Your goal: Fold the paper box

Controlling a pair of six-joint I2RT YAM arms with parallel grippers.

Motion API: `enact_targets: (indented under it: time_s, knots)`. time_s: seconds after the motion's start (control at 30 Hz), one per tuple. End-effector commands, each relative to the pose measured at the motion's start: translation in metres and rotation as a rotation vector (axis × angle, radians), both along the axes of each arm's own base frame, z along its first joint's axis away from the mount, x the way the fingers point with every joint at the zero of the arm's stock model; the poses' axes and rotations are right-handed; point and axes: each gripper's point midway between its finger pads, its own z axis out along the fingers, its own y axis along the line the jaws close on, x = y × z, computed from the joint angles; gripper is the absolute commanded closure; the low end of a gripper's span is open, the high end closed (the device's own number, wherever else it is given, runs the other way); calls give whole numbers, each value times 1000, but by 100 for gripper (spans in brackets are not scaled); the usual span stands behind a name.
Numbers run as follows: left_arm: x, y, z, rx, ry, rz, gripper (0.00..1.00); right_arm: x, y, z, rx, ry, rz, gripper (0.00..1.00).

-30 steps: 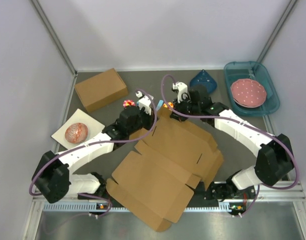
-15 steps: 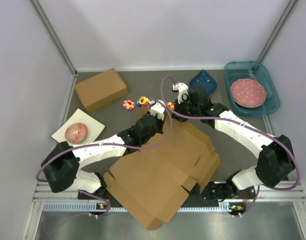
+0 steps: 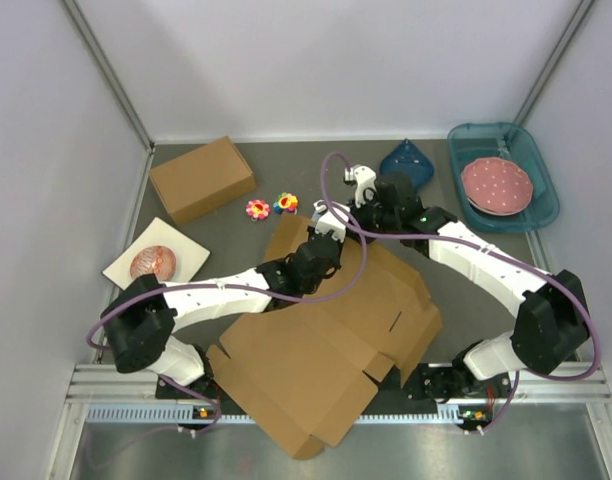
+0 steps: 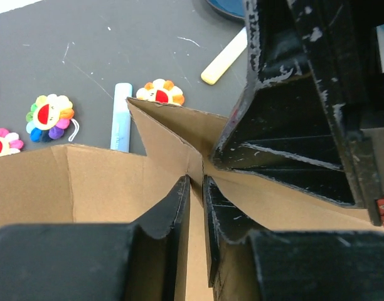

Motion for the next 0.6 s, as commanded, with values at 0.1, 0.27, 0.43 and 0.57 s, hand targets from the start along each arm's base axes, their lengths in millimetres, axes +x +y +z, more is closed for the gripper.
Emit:
enact_targets:
  time_s: [0.1, 0.27, 0.43, 0.57]
  knots:
    - [-17, -36, 37, -161, 20, -80, 78, -1, 25, 22, 83, -62, 59, 100]
    - [-12, -3, 54, -131, -15, 40, 54, -4, 21, 23, 74, -64, 55, 100]
    - [-18, 37, 83, -94, -85, 94, 36, -6, 18, 27, 67, -77, 59, 100]
    - [-37, 80, 96, -98, -90, 121, 36, -8, 17, 28, 62, -80, 65, 100]
